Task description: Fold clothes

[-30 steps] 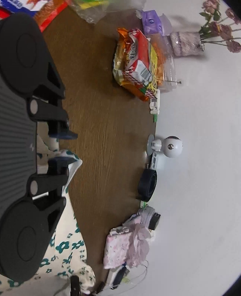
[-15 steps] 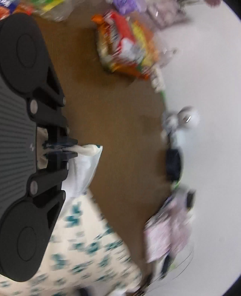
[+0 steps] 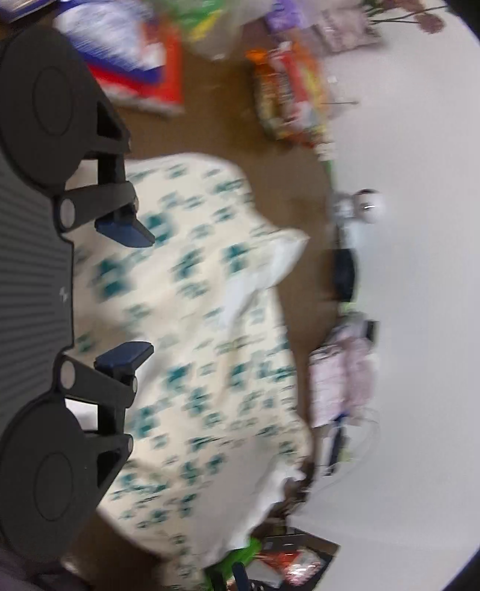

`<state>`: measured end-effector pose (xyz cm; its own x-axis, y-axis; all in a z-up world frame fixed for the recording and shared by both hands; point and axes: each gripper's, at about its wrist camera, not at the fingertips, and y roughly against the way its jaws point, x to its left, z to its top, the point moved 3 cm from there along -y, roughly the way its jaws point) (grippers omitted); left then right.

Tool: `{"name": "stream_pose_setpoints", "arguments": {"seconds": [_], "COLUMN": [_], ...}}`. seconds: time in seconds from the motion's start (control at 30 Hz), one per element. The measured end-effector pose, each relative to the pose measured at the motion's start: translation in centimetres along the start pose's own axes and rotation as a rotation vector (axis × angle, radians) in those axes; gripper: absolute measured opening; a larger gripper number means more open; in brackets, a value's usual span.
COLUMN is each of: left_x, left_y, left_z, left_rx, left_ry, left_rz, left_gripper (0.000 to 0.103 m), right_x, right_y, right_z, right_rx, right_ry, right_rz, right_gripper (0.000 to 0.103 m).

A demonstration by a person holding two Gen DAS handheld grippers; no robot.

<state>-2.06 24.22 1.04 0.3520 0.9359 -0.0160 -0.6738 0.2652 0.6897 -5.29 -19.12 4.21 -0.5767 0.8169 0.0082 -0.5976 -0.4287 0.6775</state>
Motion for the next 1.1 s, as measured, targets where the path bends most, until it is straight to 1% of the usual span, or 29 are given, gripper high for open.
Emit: {"name": "stream_pose_setpoints", "arguments": {"seconds": [0.03,0.1,0.13,0.17,0.2,0.23,0.33,0.37,0.4,0.43,0.47,0.5,0.53,0.57,0.6,0.63,0.67,0.7,0.73,0.8,0.87,0.9,0.93,0.97,1.0,1.03,1.07,1.1], "left_x": [-0.4,-0.5,-0.6,-0.6,-0.7,-0.4,0.4,0.6,0.8,1.0,0.5,0.1,-0.8,-1.6,-2.5,-3.4,-3.8,-4.3,-4.7,-5.6,-5.2,-4.8,-4.7,-4.6,-4.5,-4.5,-4.4,-4.2], "left_y": [-0.3,-0.5,-0.5,-0.6,-0.7,-0.5,0.4,1.0,1.7,2.3,3.3,4.2,4.8,5.0,4.9,4.6,4.2,3.8,3.4,2.6,2.5,2.3,2.3,2.2,2.1,2.1,2.2,2.2], "left_z": [-0.5,-1.0,-1.2,-1.5,-1.7,-1.8,-2.1,-2.2,-2.3,-2.4,-2.5,-2.7,-2.8,-3.0,-3.1,-3.2,-3.5,-3.7,-3.9,-4.4,-4.7,-4.7,-4.7,-4.7,-4.7,-4.8,-4.9,-4.9], "left_rx": [0.016,0.010,0.007,0.004,0.001,-0.005,-0.031,-0.045,-0.060,-0.077,-0.110,-0.142,-0.160,-0.166,-0.161,-0.148,-0.130,-0.112,-0.093,-0.059,-0.067,-0.058,-0.062,-0.065,-0.067,-0.070,-0.071,-0.072], "left_ry": [-0.003,-0.006,-0.007,-0.009,-0.010,-0.006,0.019,0.035,0.051,0.066,0.063,0.059,0.042,0.020,-0.008,-0.042,-0.066,-0.091,-0.115,-0.161,-0.138,-0.118,-0.102,-0.100,-0.098,-0.099,-0.095,-0.088], "left_rz": [0.009,0.036,0.049,0.062,0.075,0.084,0.108,0.114,0.121,0.123,0.083,0.042,0.006,-0.026,-0.055,-0.079,-0.076,-0.072,-0.069,-0.063,-0.056,-0.056,-0.055,-0.054,-0.053,-0.051,-0.052,-0.055], "left_gripper": [0.055,0.054,0.052,0.052,0.053,0.053,0.052,0.048,0.046,0.047,0.049,0.053,0.055,0.055,0.055,0.055,0.055,0.055,0.049,0.037,0.038,0.038,0.038,0.038,0.039,0.039,0.039,0.039], "right_x": [0.6,1.9,2.2,2.1,2.0,1.5,0.9,0.7,0.9,1.1,1.4,1.8,2.1,2.5,2.6,2.8,2.7,2.6,2.3,1.7,0.9,0.5,0.3,0.3,0.2,0.4,0.5,0.6], "right_y": [0.2,0.2,-0.1,-0.6,-1.0,-1.1,0.1,0.6,1.3,2.1,2.9,3.3,3.7,4.1,3.9,3.5,2.9,2.4,2.6,3.3,4.8,5.5,6.0,6.5,6.9,7.6,8.0,8.5], "right_z": [-0.9,-2.2,-2.6,-2.8,-3.1,-3.3,-3.7,-3.8,-4.0,-4.2,-4.4,-4.8,-5.1,-5.4,-5.5,-5.6,-5.6,-5.6,-5.4,-5.0,-3.9,-3.3,-3.2,-3.2,-3.1,-3.5,-4.1,-4.6], "right_rx": [0.004,0.007,0.003,0.011,0.019,0.008,0.004,0.003,-0.019,-0.042,-0.065,-0.077,-0.087,-0.097,-0.094,-0.090,-0.077,-0.062,-0.065,-0.073,-0.133,-0.169,-0.195,-0.221,-0.247,-0.281,-0.308,-0.335], "right_ry": [0.011,0.027,0.024,-0.005,-0.035,-0.063,-0.076,-0.079,-0.070,-0.060,-0.050,-0.031,-0.012,0.007,0.016,0.021,0.019,0.015,0.022,0.038,0.054,0.058,0.077,0.098,0.119,0.157,0.181,0.203], "right_rz": [0.024,0.067,0.083,0.083,0.082,0.052,0.050,0.050,0.048,0.045,0.043,0.060,0.078,0.096,0.104,0.106,0.105,0.103,0.106,0.112,0.093,0.075,0.041,0.006,-0.029,-0.060,-0.090,-0.120], "right_gripper": [0.051,0.050,0.039,0.010,0.003,0.003,0.004,0.009,0.025,0.037,0.059,0.069,0.069,0.069,0.067,0.062,0.041,0.010,0.005,0.005,0.006,0.012,0.020,0.041,0.049,0.054,0.065,0.082]}}
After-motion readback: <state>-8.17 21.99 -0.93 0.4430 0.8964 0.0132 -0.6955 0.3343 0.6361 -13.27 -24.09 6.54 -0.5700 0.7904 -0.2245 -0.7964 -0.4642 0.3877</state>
